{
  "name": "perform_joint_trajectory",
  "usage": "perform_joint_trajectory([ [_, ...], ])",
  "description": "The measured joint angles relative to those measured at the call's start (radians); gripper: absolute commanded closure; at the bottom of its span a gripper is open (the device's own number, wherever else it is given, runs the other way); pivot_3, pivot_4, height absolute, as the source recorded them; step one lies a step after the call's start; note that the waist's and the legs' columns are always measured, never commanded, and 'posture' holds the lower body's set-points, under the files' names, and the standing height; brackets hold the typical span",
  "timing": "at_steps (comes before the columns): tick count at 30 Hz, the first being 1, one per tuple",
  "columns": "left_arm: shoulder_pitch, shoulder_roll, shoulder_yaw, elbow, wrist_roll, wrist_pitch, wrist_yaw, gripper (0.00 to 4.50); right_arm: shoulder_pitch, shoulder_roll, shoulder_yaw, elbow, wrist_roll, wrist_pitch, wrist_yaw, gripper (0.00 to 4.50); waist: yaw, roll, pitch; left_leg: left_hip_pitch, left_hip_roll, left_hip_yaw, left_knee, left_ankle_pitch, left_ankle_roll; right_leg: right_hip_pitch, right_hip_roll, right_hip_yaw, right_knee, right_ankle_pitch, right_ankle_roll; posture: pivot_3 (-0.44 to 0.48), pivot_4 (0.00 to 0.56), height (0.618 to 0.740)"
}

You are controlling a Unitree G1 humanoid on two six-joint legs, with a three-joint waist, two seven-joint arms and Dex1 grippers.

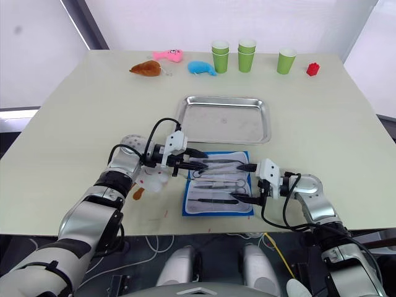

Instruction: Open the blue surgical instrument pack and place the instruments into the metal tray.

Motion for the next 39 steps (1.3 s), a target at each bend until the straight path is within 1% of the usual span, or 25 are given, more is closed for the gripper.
perform_joint_trajectory([
  [1, 0.000, -0.001, 0.000, 0.002, 0.002, -0.001, 0.005, 3.15, 0.000, 0.000, 0.000, 0.000, 0.000, 0.001, 0.000, 0.00, 0.000, 0.000, 0.000, 0.000, 0.000, 0.000, 0.000, 0.000, 0.000, 0.000, 0.000, 0.000, 0.000, 0.000, 0.000, 0.000, 0.150, 0.739],
  [4, 0.000, -0.004, 0.000, 0.003, 0.007, -0.005, 0.013, 3.74, -0.001, 0.001, 0.000, 0.000, 0.000, 0.004, 0.000, 0.00, 0.000, 0.000, 0.000, 0.000, 0.000, 0.000, 0.000, 0.000, 0.000, 0.000, 0.000, 0.000, 0.000, 0.000, 0.000, 0.000, 0.150, 0.739],
  [5, 0.000, -0.011, 0.001, 0.005, 0.010, -0.006, 0.019, 4.13, -0.002, 0.001, 0.001, 0.000, -0.005, 0.004, -0.001, 0.00, 0.000, 0.000, -0.001, 0.000, 0.000, 0.000, 0.000, 0.000, 0.000, 0.000, 0.000, 0.000, 0.000, 0.000, 0.000, 0.000, 0.150, 0.739],
  [6, 0.000, -0.012, 0.001, 0.005, 0.010, -0.006, 0.019, 4.13, -0.002, 0.001, 0.001, 0.000, -0.005, 0.004, -0.001, 0.00, 0.000, -0.001, -0.001, 0.000, 0.000, 0.000, 0.000, 0.000, 0.000, 0.000, 0.000, 0.000, 0.000, 0.000, 0.000, 0.000, 0.150, 0.739],
  [7, 0.000, -0.016, 0.004, 0.010, 0.011, -0.006, 0.029, 4.43, -0.004, 0.005, 0.002, 0.001, -0.009, 0.004, -0.003, 0.00, -0.001, -0.001, -0.001, 0.001, 0.000, 0.000, 0.000, 0.000, 0.000, 0.000, 0.000, 0.000, 0.000, 0.000, 0.000, 0.000, 0.150, 0.739],
  [12, -0.003, -0.015, 0.009, 0.015, 0.018, -0.006, 0.030, 4.43, -0.013, 0.012, 0.005, 0.009, -0.017, 0.012, -0.007, 0.00, -0.004, -0.002, -0.002, 0.002, 0.000, -0.001, 0.000, 0.000, 0.000, 0.001, 0.001, 0.000, 0.001, 0.000, 0.000, 0.000, 0.150, 0.739],
  [21, -0.004, -0.007, 0.009, 0.023, 0.035, -0.009, 0.038, 4.43, -0.026, 0.000, 0.042, -0.014, -0.037, 0.090, -0.023, 0.00, -0.017, -0.006, -0.011, 0.004, 0.000, -0.001, 0.000, 0.000, 0.000, 0.002, 0.001, 0.000, 0.000, 0.000, -0.001, 0.000, 0.150, 0.739],
  [29, -0.004, -0.001, 0.010, 0.017, 0.034, -0.001, 0.038, 4.43, -0.028, -0.002, 0.051, -0.022, -0.038, 0.103, -0.033, 0.00, -0.021, -0.007, -0.013, 0.004, 0.000, -0.001, 0.000, 0.000, 0.000, 0.002, 0.001, 0.000, 0.000, 0.000, -0.001, 0.000, 0.150, 0.739],
  [39, 0.004, 0.041, 0.010, -0.058, 0.025, 0.046, 0.011, 4.43, -0.026, -0.005, 0.056, -0.033, -0.038, 0.110, -0.042, 0.00, -0.023, -0.007, -0.012, 0.004, 0.000, -0.001, -0.001, 0.000, 0.000, 0.002, 0.001, 0.000, 0.000, -0.001, -0.002, 0.000, 0.150, 0.739],
])
